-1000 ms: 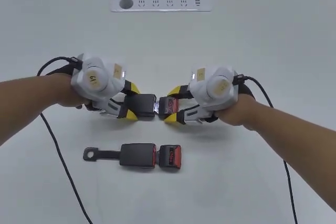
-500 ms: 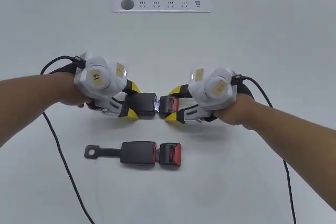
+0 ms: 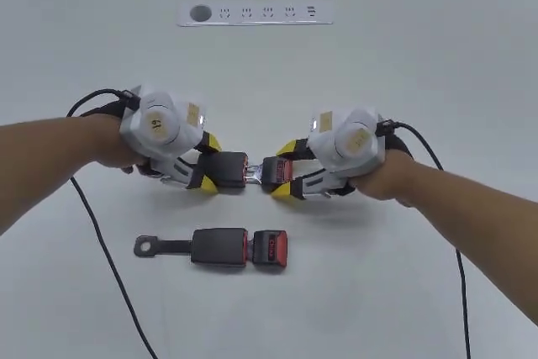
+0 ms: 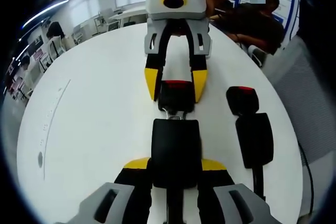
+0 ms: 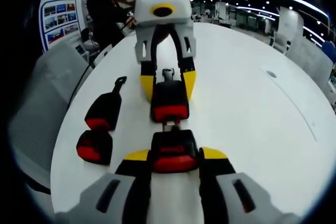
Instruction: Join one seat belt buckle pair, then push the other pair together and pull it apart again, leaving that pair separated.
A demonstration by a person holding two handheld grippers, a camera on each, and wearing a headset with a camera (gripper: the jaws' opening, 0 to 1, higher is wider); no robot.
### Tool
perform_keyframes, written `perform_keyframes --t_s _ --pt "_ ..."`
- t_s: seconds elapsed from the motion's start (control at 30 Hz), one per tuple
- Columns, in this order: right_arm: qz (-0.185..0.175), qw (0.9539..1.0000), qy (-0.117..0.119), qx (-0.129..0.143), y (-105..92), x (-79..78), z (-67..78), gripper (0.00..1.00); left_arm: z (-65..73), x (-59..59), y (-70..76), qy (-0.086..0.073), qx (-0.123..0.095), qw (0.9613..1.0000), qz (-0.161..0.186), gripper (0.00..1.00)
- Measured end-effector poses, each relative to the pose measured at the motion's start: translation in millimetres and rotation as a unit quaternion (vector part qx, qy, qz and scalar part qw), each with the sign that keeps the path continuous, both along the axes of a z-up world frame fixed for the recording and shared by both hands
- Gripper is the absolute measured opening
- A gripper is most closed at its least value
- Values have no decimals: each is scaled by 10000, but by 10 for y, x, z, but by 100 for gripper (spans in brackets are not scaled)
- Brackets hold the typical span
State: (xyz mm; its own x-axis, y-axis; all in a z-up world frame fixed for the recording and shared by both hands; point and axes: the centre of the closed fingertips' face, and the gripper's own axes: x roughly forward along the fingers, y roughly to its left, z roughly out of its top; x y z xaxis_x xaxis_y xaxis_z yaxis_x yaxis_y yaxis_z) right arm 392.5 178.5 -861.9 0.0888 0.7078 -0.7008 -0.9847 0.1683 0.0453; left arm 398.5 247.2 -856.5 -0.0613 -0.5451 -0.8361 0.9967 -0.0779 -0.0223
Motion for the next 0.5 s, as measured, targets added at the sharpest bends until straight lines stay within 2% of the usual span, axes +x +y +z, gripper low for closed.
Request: perform_keyframes --t_s 0.17,0.5 --pt "-88 9999 15 79 -56 -20 11 35 9 -2 3 2 37 10000 10 34" --pt "-103 9999 19 23 -263 -65 22 35 10 -2 13 17 28 10000 41 34"
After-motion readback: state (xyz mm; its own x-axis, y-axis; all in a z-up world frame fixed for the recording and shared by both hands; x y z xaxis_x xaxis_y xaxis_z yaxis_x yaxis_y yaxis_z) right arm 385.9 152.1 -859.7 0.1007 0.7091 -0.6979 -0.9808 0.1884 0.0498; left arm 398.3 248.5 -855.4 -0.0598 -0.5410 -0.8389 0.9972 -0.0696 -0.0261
